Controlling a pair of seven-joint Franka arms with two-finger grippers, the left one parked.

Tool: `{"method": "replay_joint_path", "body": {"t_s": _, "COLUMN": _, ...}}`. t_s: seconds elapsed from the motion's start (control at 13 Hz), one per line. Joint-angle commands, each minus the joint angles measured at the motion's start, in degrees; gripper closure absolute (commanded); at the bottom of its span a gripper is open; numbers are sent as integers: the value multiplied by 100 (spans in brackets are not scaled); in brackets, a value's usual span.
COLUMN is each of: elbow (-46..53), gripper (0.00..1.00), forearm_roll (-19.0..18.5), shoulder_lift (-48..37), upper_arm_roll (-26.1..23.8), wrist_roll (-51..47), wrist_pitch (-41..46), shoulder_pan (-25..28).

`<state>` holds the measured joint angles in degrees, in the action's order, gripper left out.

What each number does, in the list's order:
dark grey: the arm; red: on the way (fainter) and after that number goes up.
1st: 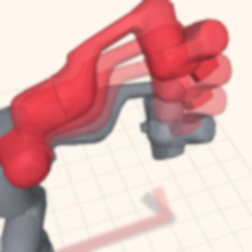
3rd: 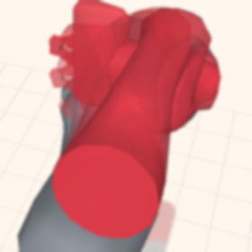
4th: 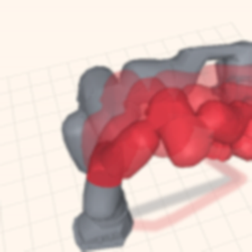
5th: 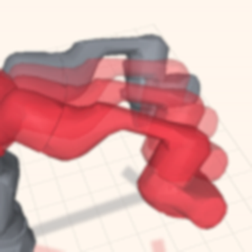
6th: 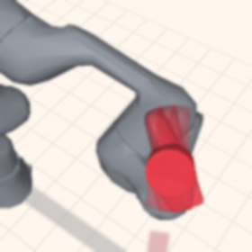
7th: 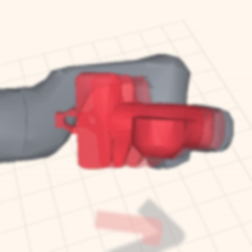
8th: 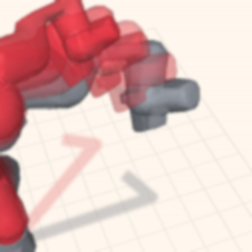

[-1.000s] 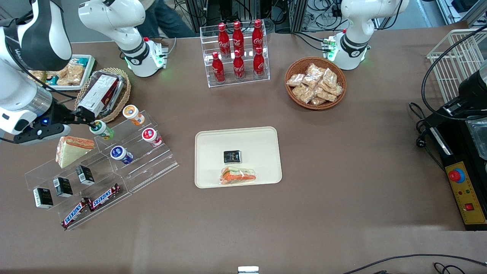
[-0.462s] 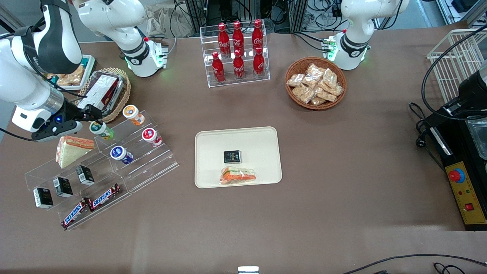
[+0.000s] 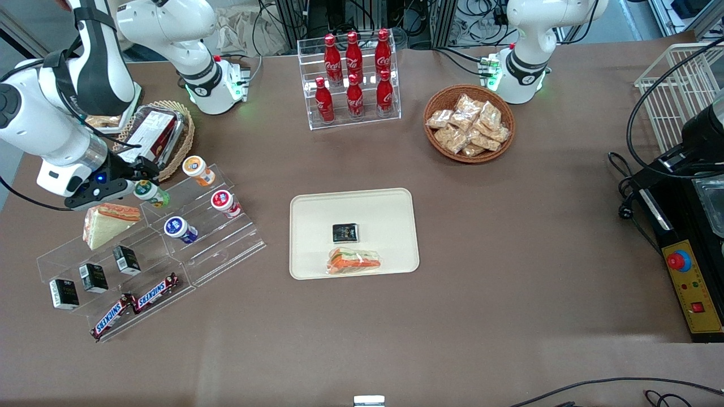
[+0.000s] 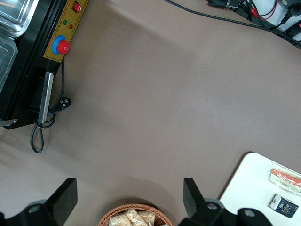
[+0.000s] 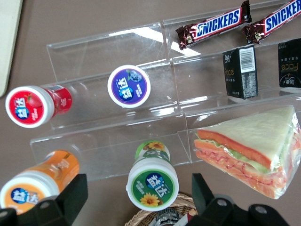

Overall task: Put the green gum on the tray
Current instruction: 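Lower the right gripper around the green-labelled gum bottle and close it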

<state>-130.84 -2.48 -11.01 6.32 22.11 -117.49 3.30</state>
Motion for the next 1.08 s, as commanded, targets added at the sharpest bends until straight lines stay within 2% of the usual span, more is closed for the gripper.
{"method": "replay_joint_path", "body": {"t_s": 0.0, "elbow": -337, "gripper": 1, "forearm_roll": -112, "shoulder_lift": -182, "upper_arm_roll": 158, "wrist_roll": 249, "wrist_pitch": -239, "shoulder_pan": 4}}
{"method": "replay_joint_path", "body": {"t_s": 0.77, "elbow": -530, "gripper": 2, "forearm_roll": -129, "shoulder_lift": 108, "upper_arm_roll": 168, "wrist_roll": 417, "wrist_pitch": -564, "shoulder_pan": 4}}
{"method": "replay_joint_path", "body": {"t_s": 0.85, "elbow": -548, "gripper": 3, "forearm_roll": -130, "shoulder_lift": 143, "upper_arm_roll": 168, "wrist_roll": 426, "wrist_pitch": -573, "shoulder_pan": 4}}
{"method": "replay_joint_path", "body": {"t_s": 1.0, "elbow": -557, "gripper": 13, "forearm_roll": -191, "shoulder_lift": 169, "upper_arm_roll": 168, "wrist_roll": 443, "wrist_pitch": -573, "shoulder_pan": 4}}
